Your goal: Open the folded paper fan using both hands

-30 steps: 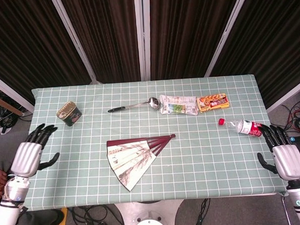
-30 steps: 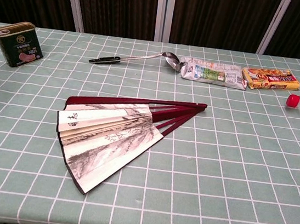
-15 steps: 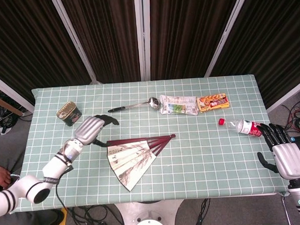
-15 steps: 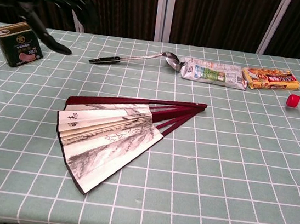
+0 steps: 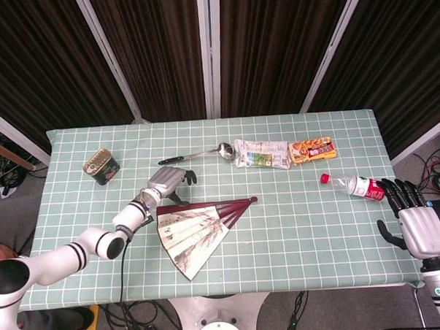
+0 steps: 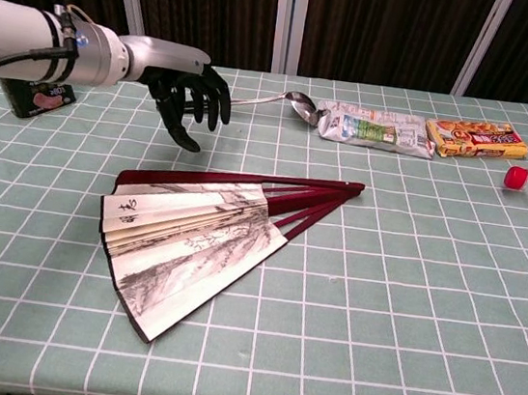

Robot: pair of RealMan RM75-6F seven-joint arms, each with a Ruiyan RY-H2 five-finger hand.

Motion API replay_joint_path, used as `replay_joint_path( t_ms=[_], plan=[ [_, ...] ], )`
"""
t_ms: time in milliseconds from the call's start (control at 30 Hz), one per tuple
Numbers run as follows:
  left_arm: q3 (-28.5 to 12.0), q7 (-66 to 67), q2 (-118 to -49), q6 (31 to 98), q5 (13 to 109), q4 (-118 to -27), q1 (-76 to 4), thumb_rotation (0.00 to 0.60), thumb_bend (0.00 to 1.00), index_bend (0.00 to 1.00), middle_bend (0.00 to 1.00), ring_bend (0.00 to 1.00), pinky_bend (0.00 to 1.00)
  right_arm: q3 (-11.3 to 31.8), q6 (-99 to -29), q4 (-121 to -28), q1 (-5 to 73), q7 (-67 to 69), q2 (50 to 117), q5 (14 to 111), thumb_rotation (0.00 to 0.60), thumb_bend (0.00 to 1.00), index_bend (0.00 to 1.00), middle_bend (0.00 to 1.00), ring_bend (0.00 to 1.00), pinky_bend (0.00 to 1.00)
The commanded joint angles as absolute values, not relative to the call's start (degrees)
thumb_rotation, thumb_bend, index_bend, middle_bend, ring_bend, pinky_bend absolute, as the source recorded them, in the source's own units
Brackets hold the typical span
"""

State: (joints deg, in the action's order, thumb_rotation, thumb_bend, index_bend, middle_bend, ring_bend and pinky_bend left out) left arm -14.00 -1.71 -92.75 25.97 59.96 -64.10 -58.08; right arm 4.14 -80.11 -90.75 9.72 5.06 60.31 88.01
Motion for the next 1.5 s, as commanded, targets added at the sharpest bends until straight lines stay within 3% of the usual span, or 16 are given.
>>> replay_joint_path(
  t_ms=[33, 233, 700, 1133, 1500],
  plan=[
    [-12.87, -0.05, -94.50, 25.37, 57.82, -62.39, -59.31, 0.600, 0.20, 0.36, 0.40, 0.39, 0.50, 4.24, -79.74, -90.49, 9.88, 5.14, 60.47, 87.60, 0.600, 0.33, 0.03, 0.07, 0.00, 0.00],
    [-11.19, 2.76, -96.63, 25.07, 53.74, -60.99, -60.97, 0.600, 0.21, 0.37, 0.43, 0.43, 0.54, 4.22, -78.94, -89.99, 10.33, 5.28, 60.99, 87.20, 0.600, 0.33, 0.03, 0.07, 0.00, 0.00],
    [-9.80, 4.56, -99.74, 24.71, 50.46, -60.44, -63.41, 0.600, 0.26, 0.38, 0.43, 0.44, 0.54, 3.88, -78.74, -89.10, 9.94, 5.77, 61.56, 86.09, 0.600, 0.33, 0.03, 0.07, 0.00, 0.00],
    [-8.77, 4.76, -100.66, 24.26, 51.02, -59.47, -64.42, 0.600, 0.30, 0.46, 0.50, 0.51, 0.57, 3.99, -79.11, -88.64, 9.48, 6.20, 61.69, 85.31, 0.600, 0.33, 0.03, 0.07, 0.00, 0.00],
    [-9.95, 3.18, -95.53, 27.64, 53.38, -65.35, -62.60, 0.600, 0.31, 0.65, 0.71, 0.71, 0.79, 4.33, -79.36, -88.37, 9.61, 7.08, 61.80, 85.36, 0.600, 0.33, 0.03, 0.08, 0.00, 0.00]
  ],
)
